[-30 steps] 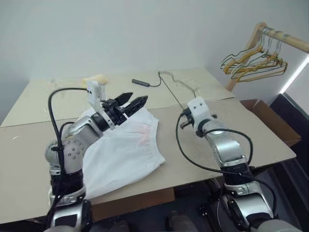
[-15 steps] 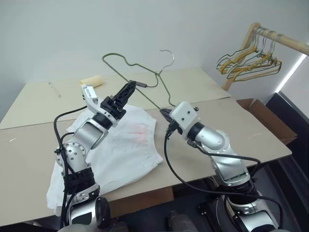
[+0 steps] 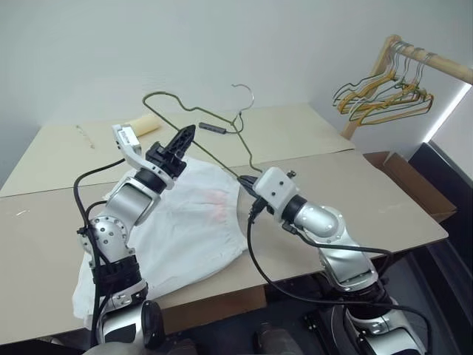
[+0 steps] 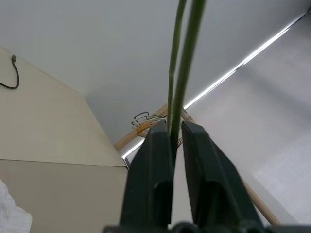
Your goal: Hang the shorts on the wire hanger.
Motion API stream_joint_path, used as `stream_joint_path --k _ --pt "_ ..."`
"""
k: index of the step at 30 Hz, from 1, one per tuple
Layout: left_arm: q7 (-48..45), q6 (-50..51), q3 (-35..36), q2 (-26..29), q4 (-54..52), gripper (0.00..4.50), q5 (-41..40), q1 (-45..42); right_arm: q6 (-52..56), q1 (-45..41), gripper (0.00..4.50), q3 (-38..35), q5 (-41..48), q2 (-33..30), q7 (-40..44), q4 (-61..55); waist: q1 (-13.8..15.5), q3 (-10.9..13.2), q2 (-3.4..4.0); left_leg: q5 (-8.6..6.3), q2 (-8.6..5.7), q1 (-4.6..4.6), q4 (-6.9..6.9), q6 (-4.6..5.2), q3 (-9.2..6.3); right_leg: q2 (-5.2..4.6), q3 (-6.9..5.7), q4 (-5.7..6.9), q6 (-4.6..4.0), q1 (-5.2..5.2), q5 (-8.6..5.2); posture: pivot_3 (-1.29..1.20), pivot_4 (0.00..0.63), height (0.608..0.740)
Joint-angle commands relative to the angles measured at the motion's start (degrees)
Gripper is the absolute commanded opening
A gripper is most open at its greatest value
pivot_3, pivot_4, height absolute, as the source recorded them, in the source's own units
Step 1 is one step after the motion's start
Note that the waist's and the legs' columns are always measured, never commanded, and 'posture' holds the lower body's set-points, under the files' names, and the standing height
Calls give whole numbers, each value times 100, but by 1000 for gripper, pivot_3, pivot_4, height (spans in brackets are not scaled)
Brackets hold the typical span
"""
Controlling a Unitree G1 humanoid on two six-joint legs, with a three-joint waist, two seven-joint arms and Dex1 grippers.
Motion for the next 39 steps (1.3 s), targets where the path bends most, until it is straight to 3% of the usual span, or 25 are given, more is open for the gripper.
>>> stream_joint_path --k 1,7,11,16,19,20,24,28,33,39 --pt "-159 -163 -108 44 -85 30 -50 -128 -138 -60 0 -86 -4 27 -18 -122 3 0 0 0 0 -1 0 0 0 0 -1 0 0 0 0 -104 0 740" --pt "-495 -561 -482 288 -247 30 787 -35 -148 -84 0 -91 51 21 73 -214 3 0 0 0 0 -1 0 0 1 0 -1 -1 0 -1 0 -107 0 740" --pt "-863 -787 -609 354 -295 0 1050 28 -433 -62 1153 83 -98 -221 311 -257 -2 0 0 0 -1 -2 0 0 4 -1 -1 -4 0 -1 0 -107 0 740" --pt "-1145 -1020 -537 496 -148 0 1301 -18 -514 -71 2969 -48 69 -252 434 -378 -8 1 0 0 1 -1 0 0 4 1 -1 -2 2 -3 -2 -109 0 740" --pt "-1482 -1009 -382 782 -66 0 1220 -59 -169 -64 4048 -343 610 -304 735 -548 -10 1 0 0 2 -1 0 0 5 1 -1 -2 5 -2 -4 -109 0 740" --pt "-1727 -972 -331 968 -62 0 1176 -58 427 -96 4399 -661 1283 -286 958 -669 -9 1 -1 0 1 -2 0 0 5 1 -1 -3 5 -2 -4 -106 0 740" --pt "-2943 -627 15 1715 100 0 531 -104 2521 -387 4455 -1848 3842 -739 1934 -636 -8 8 -7 0 4 -4 0 0 3 0 -3 -3 -2 -3 1 -104 0 740" --pt "-4659 -186 348 2474 634 0 -120 -165 4033 -700 4455 -2280 5405 -1591 3187 312 -6 15 -7 -1 5 -1 -1 1 6 -2 -7 -8 -12 -2 3 -87 0 740" --pt "-5660 -47 366 2710 982 0 -277 -285 4584 -1103 4455 -2101 5798 -1553 3389 1154 9 16 -5 -1 12 4 -4 0 4 6 -13 2 -4 -3 -16 -84 0 740" --pt "-5583 -157 236 2369 860 0 -219 -313 4628 -1557 4455 -1784 5732 -976 3089 1429 34 16 -5 -1 14 -4 -4 0 5 7 -9 1 1 -8 -13 -85 0 740"
